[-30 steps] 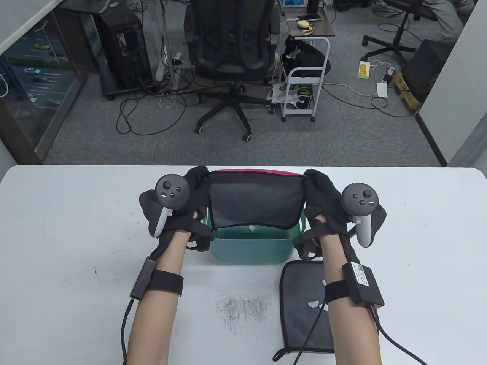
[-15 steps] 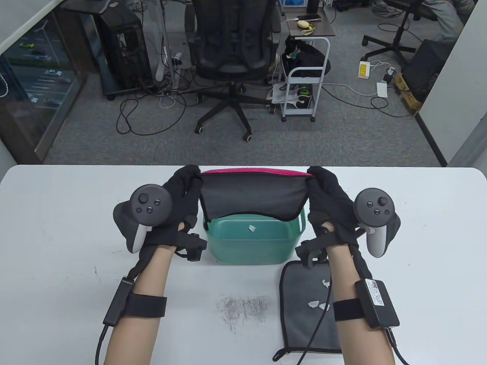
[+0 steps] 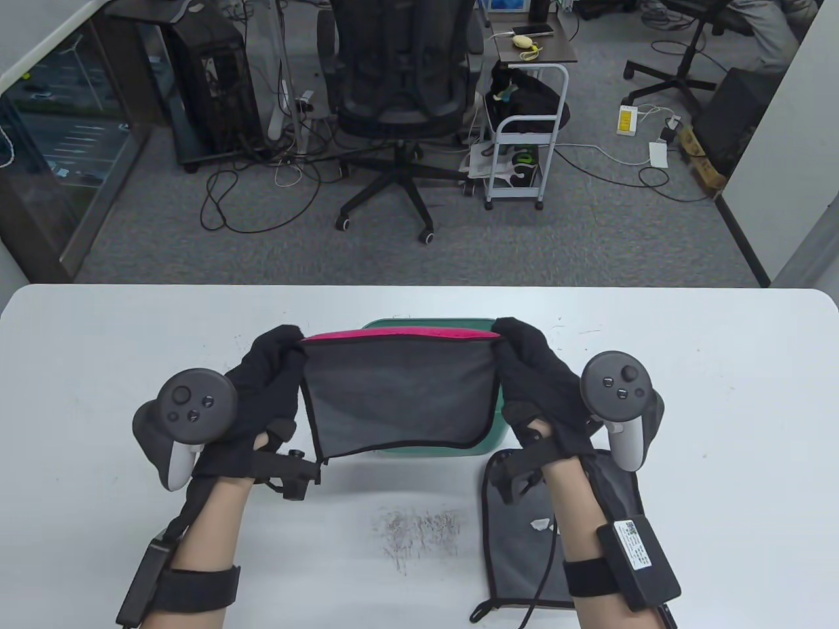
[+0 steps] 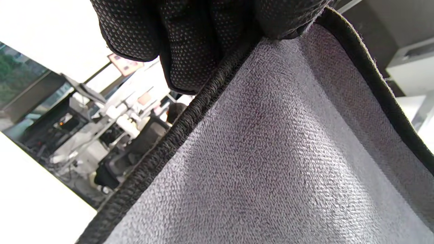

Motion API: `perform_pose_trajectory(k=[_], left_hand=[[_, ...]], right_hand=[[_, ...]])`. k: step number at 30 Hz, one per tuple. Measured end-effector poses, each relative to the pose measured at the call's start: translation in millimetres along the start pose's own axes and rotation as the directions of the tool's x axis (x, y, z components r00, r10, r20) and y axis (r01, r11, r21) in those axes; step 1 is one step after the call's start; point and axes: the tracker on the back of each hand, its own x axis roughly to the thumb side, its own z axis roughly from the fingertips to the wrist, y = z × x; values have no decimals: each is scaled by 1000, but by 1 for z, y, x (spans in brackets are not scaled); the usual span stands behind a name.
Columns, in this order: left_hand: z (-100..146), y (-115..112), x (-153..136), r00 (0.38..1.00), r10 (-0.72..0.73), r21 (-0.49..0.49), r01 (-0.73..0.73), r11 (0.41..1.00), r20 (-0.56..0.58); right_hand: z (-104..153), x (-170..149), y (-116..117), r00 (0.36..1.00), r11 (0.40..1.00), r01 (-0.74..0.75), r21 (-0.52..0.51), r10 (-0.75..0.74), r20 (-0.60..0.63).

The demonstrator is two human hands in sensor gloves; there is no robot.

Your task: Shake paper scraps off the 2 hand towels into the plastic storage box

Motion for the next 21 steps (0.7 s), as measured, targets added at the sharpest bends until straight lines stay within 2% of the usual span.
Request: perform_pose_trajectory(k=[9, 16, 21], left_hand=[[38, 3, -60, 997, -52, -23, 51, 998, -52], [60, 13, -84, 986, -152, -44, 149, 988, -69], [76, 30, -98, 982, -157, -98, 147, 984, -105]], right_hand=[[18, -29, 58, 995, 982, -74, 173, 84, -52], [31, -41, 96, 991, 960, -112, 258, 126, -37], [48, -43, 119, 995, 940, -83, 331, 97, -28]])
